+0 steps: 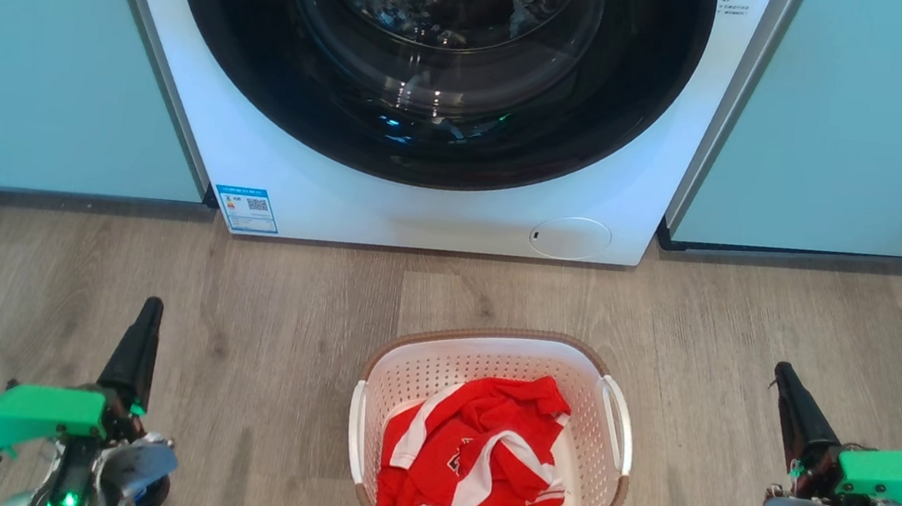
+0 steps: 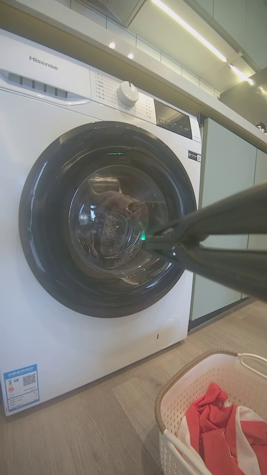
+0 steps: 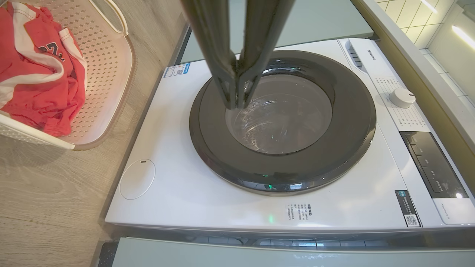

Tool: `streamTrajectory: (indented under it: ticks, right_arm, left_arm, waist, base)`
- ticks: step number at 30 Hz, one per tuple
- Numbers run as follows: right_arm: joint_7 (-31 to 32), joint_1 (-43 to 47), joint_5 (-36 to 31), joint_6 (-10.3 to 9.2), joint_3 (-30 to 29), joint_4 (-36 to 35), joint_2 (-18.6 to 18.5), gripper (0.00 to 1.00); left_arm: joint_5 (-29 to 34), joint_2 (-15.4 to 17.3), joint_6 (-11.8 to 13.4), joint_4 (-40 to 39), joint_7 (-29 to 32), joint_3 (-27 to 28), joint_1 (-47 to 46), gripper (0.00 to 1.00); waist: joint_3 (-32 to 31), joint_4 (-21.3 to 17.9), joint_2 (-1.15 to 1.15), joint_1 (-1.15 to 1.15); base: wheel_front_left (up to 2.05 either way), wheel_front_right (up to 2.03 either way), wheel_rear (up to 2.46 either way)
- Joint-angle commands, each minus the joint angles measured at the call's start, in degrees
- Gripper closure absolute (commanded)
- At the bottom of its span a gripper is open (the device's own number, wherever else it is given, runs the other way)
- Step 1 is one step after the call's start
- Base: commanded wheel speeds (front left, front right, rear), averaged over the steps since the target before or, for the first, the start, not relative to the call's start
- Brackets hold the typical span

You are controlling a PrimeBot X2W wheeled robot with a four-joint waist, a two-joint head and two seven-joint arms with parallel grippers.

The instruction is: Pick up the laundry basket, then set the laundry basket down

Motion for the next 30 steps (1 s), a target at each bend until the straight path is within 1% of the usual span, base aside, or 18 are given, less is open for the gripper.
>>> streamTrajectory:
  ticks: [1, 30]
  right_arm:
    - [0.26, -2.71, 0.13, -0.09, 1.03, -1.79, -0.86, 1.0]
    - [0.37, -2.72, 0.01, -0.09, 0.88, -1.78, -0.76, 1.0]
  left_arm:
    - [-0.08, 0.3, -0.38, -1.67, 0.44, 2.05, -3.4, 1.0]
    - [0.19, 0.08, -0.38, -1.66, 0.69, 2.37, -3.42, 1.0]
  waist:
    - [0.0, 0.0, 0.0, 0.0]
    - [0.0, 0.0, 0.0, 0.0]
  base:
    - [0.0, 0.0, 0.0]
    - [0.0, 0.0, 0.0]
